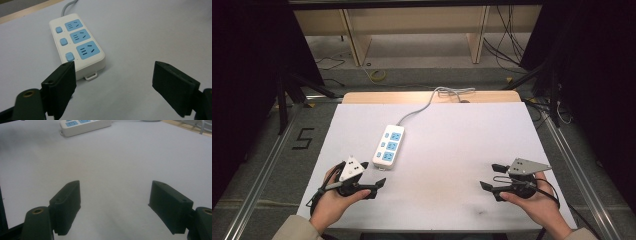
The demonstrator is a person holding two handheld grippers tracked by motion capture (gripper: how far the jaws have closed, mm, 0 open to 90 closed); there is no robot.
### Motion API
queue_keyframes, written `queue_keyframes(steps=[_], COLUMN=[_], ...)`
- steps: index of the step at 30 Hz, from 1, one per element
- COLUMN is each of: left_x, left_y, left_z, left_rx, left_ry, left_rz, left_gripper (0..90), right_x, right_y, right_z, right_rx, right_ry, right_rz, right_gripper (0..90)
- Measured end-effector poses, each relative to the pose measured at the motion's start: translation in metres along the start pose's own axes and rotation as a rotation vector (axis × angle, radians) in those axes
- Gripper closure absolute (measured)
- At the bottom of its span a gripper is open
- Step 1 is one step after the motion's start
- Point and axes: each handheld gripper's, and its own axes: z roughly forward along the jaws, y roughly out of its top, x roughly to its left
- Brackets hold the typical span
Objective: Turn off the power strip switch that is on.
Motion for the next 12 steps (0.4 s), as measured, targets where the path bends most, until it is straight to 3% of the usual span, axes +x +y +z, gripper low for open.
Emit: queue_keyframes(steps=[12], left_x=[0.0004], left_y=[0.0007], left_z=[0.0019], left_rx=[-0.001], left_ry=[0.004], left_rz=[0.007], left_gripper=[18.8], right_x=[-0.0001], right_y=[0.0002], right_z=[-0.0021], right_rx=[-0.005], right_ry=[-0.003], right_rz=[-0.004], right_gripper=[25.5])
